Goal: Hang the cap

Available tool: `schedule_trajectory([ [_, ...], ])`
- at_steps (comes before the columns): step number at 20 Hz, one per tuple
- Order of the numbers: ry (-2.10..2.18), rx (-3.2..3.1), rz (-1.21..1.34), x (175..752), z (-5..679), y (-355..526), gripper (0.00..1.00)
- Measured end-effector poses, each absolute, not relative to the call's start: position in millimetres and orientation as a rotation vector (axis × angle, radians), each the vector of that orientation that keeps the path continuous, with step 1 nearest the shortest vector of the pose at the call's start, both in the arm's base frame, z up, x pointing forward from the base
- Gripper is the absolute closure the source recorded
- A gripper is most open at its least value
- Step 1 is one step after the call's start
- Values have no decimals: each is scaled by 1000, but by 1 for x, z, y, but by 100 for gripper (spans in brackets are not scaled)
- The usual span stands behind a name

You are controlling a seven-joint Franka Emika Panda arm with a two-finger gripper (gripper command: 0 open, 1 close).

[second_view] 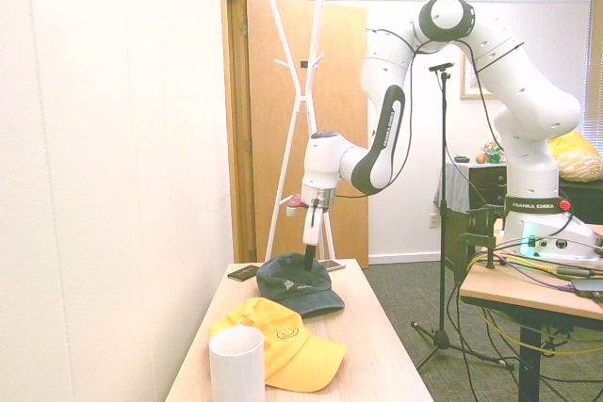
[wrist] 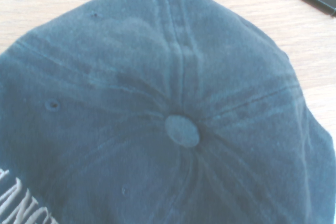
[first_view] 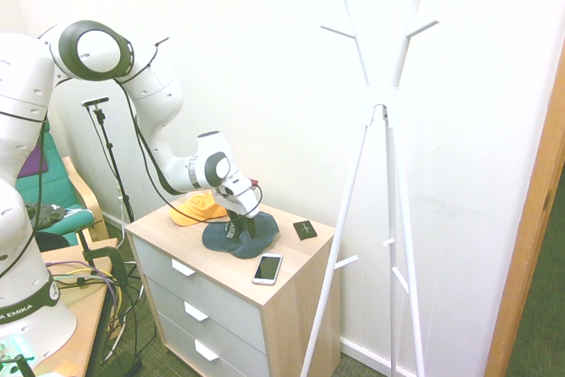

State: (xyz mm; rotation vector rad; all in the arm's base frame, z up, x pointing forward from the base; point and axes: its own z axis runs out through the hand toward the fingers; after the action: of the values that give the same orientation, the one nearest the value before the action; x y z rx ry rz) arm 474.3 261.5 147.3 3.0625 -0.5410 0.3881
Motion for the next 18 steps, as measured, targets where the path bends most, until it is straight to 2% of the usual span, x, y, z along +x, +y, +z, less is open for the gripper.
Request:
schedule_trajectory([
  [18, -621, 3067, 337, 482, 149, 254, 100],
])
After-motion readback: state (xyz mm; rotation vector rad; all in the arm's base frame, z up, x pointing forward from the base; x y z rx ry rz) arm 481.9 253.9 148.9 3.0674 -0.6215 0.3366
